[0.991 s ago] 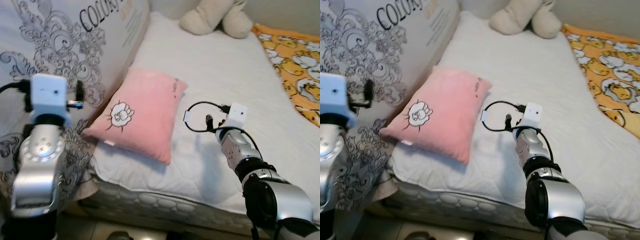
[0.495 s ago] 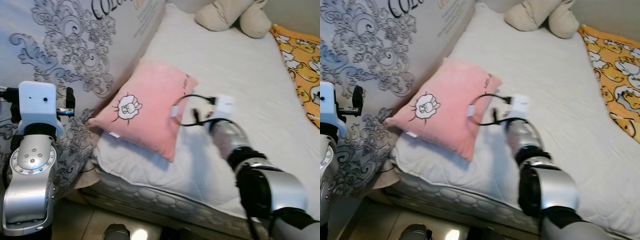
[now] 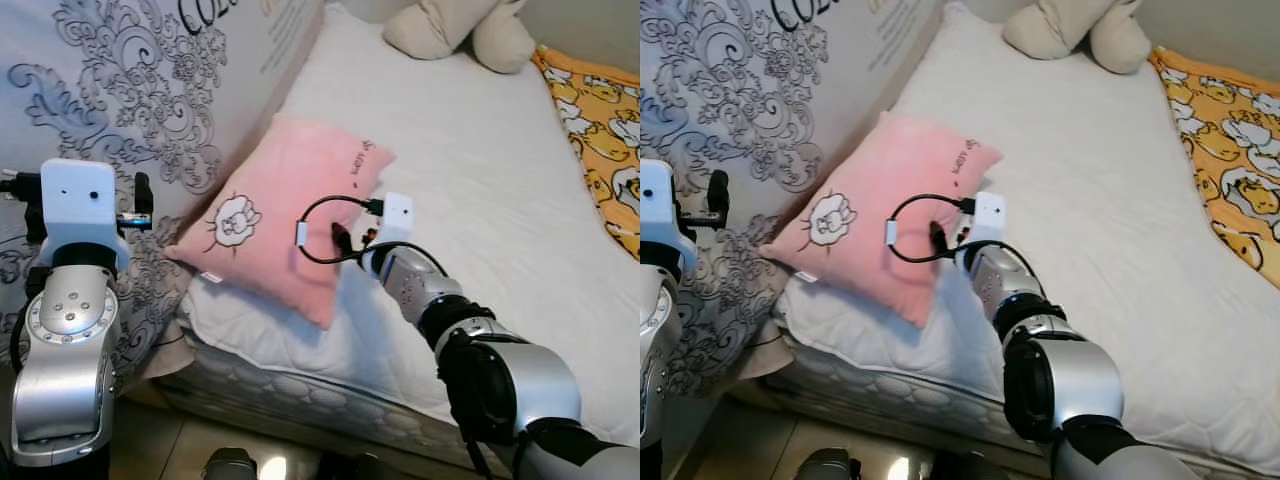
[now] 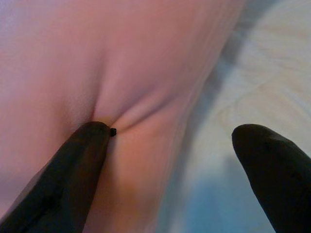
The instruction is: Clean up the room
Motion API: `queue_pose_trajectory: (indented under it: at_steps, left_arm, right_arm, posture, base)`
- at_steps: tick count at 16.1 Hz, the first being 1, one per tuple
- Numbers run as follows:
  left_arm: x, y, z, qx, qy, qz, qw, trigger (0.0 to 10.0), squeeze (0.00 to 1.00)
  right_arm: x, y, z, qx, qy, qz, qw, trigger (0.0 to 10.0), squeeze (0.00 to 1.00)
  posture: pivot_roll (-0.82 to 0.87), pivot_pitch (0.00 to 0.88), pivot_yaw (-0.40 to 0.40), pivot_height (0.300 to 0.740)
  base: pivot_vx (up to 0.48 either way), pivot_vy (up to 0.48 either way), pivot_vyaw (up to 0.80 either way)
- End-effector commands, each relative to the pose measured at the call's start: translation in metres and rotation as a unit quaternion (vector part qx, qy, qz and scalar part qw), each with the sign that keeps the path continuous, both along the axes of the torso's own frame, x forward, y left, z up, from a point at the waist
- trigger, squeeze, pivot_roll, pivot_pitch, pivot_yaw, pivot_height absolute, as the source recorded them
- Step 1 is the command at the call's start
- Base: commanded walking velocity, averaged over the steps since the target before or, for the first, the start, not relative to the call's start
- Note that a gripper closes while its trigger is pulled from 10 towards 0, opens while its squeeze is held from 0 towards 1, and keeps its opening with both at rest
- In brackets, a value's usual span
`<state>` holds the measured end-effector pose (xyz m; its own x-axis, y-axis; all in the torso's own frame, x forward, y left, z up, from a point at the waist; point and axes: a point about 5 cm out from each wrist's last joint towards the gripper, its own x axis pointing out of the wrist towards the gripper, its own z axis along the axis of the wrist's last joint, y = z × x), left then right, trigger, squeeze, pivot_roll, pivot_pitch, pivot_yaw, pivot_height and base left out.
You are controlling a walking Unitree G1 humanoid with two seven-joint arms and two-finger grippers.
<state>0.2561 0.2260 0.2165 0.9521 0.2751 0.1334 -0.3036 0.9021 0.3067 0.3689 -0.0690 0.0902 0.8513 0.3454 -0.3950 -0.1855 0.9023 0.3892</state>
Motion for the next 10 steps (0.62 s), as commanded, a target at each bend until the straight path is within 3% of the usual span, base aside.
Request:
queue_pose_trajectory:
  at_steps: [1, 5, 8, 10]
  left_arm:
    - [0.002, -0.004, 0.002, 0.002, -0.004, -0.005, 1.000, 10.0, 0.00]
    - [0.006, -0.008, 0.004, -0.004, -0.009, -0.010, 1.000, 10.0, 0.00]
    - [0.009, -0.011, 0.003, -0.013, -0.013, -0.014, 1.000, 10.0, 0.00]
    - [0.012, -0.013, 0.001, -0.024, -0.016, -0.016, 0.999, 10.0, 0.00]
  right_arm:
    - [0.001, 0.009, 0.005, 0.011, -0.003, 0.025, 1.000, 10.0, 0.00]
    - [0.009, 0.017, 0.027, 0.032, -0.052, 0.066, 0.996, 10.0, 0.00]
    - [0.018, -0.007, 0.038, -0.122, -0.137, 0.066, 0.981, 10.0, 0.00]
    - [0.018, -0.018, 0.039, -0.151, -0.173, 0.081, 0.970, 10.0, 0.00]
  posture:
    - [0.39, 0.135, -0.136, 0.740]
    - [0.37, 0.125, -0.133, 0.740]
    - [0.35, 0.111, -0.141, 0.740]
    - [0.32, 0.091, -0.142, 0.740]
  base:
    - [0.000, 0.000, 0.00]
    - [0.000, 0.000, 0.00]
    - [0.000, 0.000, 0.00]
    - [0.000, 0.000, 0.00]
